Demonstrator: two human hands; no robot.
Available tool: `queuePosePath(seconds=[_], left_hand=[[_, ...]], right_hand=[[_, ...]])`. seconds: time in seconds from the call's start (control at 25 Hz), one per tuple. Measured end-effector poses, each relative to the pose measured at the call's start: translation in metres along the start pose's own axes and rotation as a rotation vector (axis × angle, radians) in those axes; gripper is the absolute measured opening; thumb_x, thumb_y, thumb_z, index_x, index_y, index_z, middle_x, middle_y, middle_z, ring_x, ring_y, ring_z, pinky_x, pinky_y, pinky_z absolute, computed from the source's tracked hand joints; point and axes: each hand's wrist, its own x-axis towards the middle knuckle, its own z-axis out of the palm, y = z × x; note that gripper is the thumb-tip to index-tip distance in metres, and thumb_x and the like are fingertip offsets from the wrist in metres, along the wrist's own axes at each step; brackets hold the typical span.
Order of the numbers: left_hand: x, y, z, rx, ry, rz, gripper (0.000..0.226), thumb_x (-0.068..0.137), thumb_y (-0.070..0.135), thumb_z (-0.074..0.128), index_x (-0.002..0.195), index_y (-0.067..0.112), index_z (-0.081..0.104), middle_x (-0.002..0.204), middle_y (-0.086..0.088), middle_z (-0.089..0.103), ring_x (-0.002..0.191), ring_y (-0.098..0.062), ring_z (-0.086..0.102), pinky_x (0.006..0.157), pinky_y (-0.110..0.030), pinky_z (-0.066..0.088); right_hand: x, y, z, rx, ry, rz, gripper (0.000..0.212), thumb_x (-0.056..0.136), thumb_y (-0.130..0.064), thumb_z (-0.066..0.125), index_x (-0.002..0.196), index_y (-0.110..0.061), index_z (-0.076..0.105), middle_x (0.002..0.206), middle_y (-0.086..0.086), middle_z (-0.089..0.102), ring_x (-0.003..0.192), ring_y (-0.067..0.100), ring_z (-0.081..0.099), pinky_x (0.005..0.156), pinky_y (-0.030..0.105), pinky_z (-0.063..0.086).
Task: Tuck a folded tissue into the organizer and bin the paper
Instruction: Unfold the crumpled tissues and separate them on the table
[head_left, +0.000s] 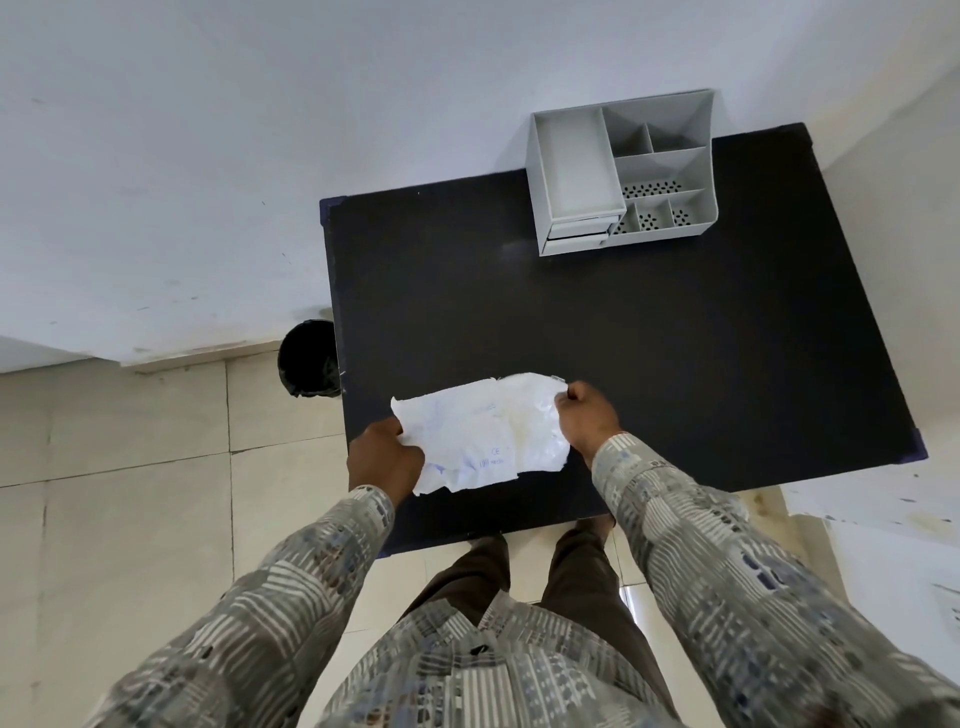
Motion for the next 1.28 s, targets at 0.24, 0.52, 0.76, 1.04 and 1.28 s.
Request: queuePosePath(seconds=[0.24,0.52,0.76,1.04,1.28], left_hand=[[-0.007,0.002,0.010,-0.138,-0.024,0.045,0.036,0.086,0.032,0.086,0.111,0.010,0.073,0.103,-0.001,0.072,0.093,-0.027,0.068,0.079,-0.031,0.050],[0.004,0.012,0.022,-0.275,-0.121,-0.147,0.041,0.069,0.018,0.095,0.098,0.011,0.067,0.104,-0.009,0.075,0.099,-0.034,0.074,0.093,-0.048,0.063],[0.006,0.022,0.021,-0.465,-0.136,0.000,0.035,0.081,0.007,0.086,0.114,0.015,0.075,0.105,-0.005,0.079,0.096,-0.024,0.076,0.078,-0.036,0.063],[0.029,-0.008,0.015,-0.156,-0.134,-0.039,0.090,0.071,0.027,0.096,0.149,0.018,0.051,0.132,-0.006,0.066,0.121,-0.034,0.065,0.105,-0.045,0.053],[0.024,-0.016,0.006,-0.211,-0.109,0.029,0.113,0.068,0.038,0.099,0.160,0.018,0.037,0.154,-0.009,0.057,0.134,-0.036,0.059,0.112,-0.046,0.049]], right_hand=[[0.001,-0.001,-0.002,0.024,-0.224,0.041,0.042,0.083,-0.036,0.084,0.115,-0.013,0.069,0.109,0.001,0.075,0.098,0.023,0.074,0.084,0.036,0.060],[-0.017,-0.003,0.010,0.339,-0.369,0.066,0.031,0.090,-0.006,0.079,0.120,0.001,0.074,0.115,0.018,0.079,0.094,0.029,0.078,0.072,0.034,0.062],[-0.007,0.012,0.004,-0.159,-0.077,0.004,0.047,0.093,-0.021,0.072,0.135,-0.004,0.063,0.138,0.015,0.066,0.125,0.036,0.066,0.104,0.039,0.055],[-0.006,0.014,-0.022,0.139,-0.113,0.152,0.044,0.098,-0.010,0.065,0.141,-0.010,0.057,0.134,0.015,0.066,0.114,0.036,0.069,0.088,0.049,0.063],[-0.031,0.013,-0.067,0.518,-0.242,0.238,0.029,0.105,0.000,0.053,0.123,-0.020,0.061,0.120,0.010,0.068,0.098,0.027,0.070,0.069,0.041,0.065]])
